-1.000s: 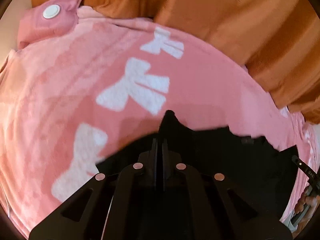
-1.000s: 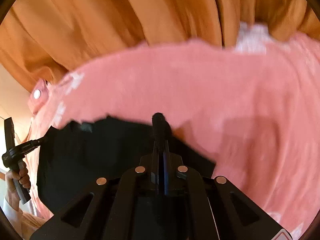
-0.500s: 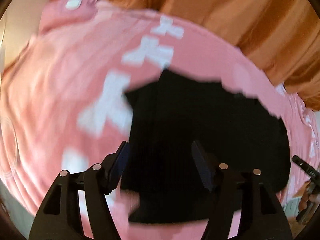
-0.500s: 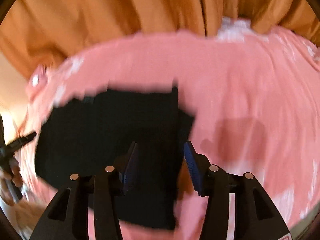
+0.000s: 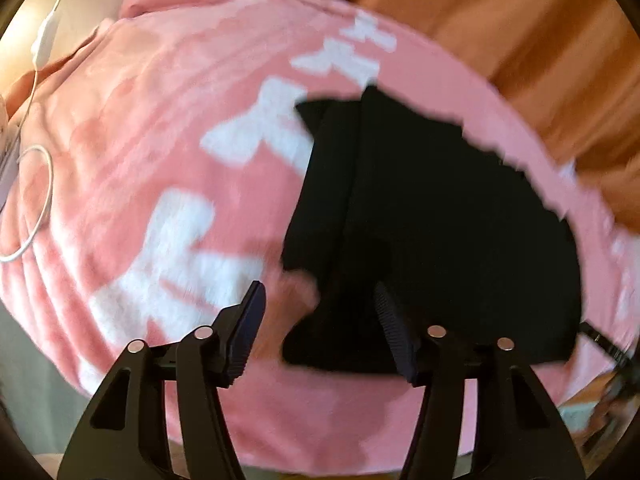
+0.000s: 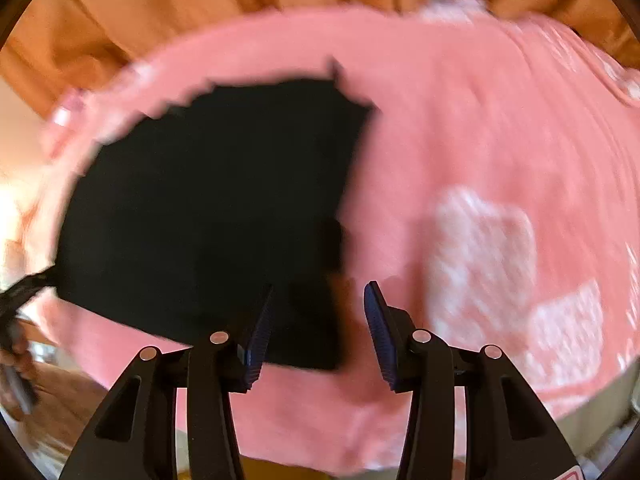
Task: Fold small clothes
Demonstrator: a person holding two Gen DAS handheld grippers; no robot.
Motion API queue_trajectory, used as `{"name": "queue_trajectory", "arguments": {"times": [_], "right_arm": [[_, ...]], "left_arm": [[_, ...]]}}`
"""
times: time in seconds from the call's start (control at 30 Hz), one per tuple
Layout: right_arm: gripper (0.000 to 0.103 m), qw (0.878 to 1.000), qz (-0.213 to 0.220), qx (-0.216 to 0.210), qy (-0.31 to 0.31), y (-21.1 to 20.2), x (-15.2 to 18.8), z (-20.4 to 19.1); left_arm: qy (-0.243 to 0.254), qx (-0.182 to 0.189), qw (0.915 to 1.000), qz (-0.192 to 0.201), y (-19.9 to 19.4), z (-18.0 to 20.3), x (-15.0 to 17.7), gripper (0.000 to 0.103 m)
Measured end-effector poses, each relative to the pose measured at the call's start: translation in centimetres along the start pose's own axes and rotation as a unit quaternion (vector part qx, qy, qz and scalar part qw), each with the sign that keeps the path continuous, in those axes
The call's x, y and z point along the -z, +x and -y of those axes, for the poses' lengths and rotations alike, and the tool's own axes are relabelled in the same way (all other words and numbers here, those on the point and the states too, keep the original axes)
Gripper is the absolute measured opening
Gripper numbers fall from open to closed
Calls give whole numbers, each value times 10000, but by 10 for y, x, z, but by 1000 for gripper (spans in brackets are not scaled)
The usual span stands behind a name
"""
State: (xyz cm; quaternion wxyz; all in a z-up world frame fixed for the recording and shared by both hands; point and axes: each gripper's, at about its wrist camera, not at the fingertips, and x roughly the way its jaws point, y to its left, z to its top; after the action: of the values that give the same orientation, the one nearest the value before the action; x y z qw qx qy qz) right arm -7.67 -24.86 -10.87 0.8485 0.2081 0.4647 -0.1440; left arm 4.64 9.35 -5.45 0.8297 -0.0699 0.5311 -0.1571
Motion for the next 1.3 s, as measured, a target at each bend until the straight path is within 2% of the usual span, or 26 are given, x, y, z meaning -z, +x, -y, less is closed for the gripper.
{"name": "queue_trajectory", "arguments": {"times": [0.03, 0.1, 0.17, 0.2, 0.23, 0.27, 0.3, 0.33, 0.4, 0.47, 0.53, 0.57, 0.63, 0.67, 0.8, 0.9, 0.93, 1.03, 1.1, 1.17, 1.23, 1.27, 1.3], "right_arm": [[43, 9997, 145, -133, -128, -1, -9, -14], [43, 9985, 251, -357, -316, 4, -23, -38], [43, 9963, 213, -625, -557, 19, -39, -60], [43, 9950, 136, -739, -662, 28, -45, -73], [43, 9941, 64, -813, -714, 36, -53, -82], [43, 9929, -47, -894, -781, 46, -60, -91], [43, 9919, -182, -944, -835, 57, -63, -99], [39, 9912, -273, -970, -858, 64, -64, -108], [38, 9883, -607, -1094, -873, 88, -63, -117], [39, 9881, -689, -954, -990, 104, -64, -125], [40, 9877, -622, -879, -1134, 104, -63, -128], [42, 9873, -635, -869, -1165, 102, -62, -128], [43, 9873, -632, -916, -1137, 103, -64, -127], [44, 9872, -633, -931, -1132, 102, -64, -125], [46, 9869, -607, -891, -1204, 99, -62, -124], [49, 9869, -600, -935, -1169, 96, -59, -117], [50, 9868, -602, -991, -1128, 95, -59, -116], [49, 9878, -648, -1223, -711, 82, -63, -93], [49, 9901, -402, -1325, -211, 58, -72, -58], [50, 9936, -82, -1123, 82, 35, -80, -24], [51, 9975, 230, -599, 299, 15, -83, 12], [51, 9982, 364, -182, 436, 4, -82, 38], [52, 9976, 418, 36, 543, -2, -80, 53]], "left_arm": [[-52, 16, 10000, 12, 2, 4, -11, 72], [-78, -37, 9999, -129, 14, 14, -31, 84], [-65, -76, 9996, -271, 30, 22, -47, 86], [2, -80, 9991, -428, 42, 26, -50, 91], [69, -69, 9968, -796, 62, 30, -54, 92], [74, -127, 9949, -994, 72, 29, -51, 98], [185, -240, 9967, -759, 74, 35, -54, 98], [200, -355, 9962, -766, 77, 37, -55, 98], [134, -454, 9967, -654, 81, 37, -54, 97], [46, -581, 9974, -434, 81, 35, -56, 86], [84, -536, 9982, -261, 77, 34, -58, 56], [76, -449, 9987, -227, 75, 32, -60, 47], [-60, -94, 9996, -246, 77, 25, -65, 19], [-97, -19, 9996, -261, 78, 25, -67, 15], [-98, 235, 9997, -36, 65, 28, -70, 10], [253, 532, 9975, 399, 39, 55, -71, 10], [435, 604, 9955, 591, 28, 73, -72, 9], [829, 1074, 9873, 829, -7, 123, -60, 9], [1180, 1379, 9790, 926, -18, 169, -54, 10], [1435, 1679, 9715, 855, -17, 207, -44, 10], [1781, 1796, 9651, 675, 6, 251, -28, 10], [1974, 1817, 9622, 470, 24, 268, -17, 11], [2090, 1850, 9599, 258, 40, 278, -9, 14]]}}
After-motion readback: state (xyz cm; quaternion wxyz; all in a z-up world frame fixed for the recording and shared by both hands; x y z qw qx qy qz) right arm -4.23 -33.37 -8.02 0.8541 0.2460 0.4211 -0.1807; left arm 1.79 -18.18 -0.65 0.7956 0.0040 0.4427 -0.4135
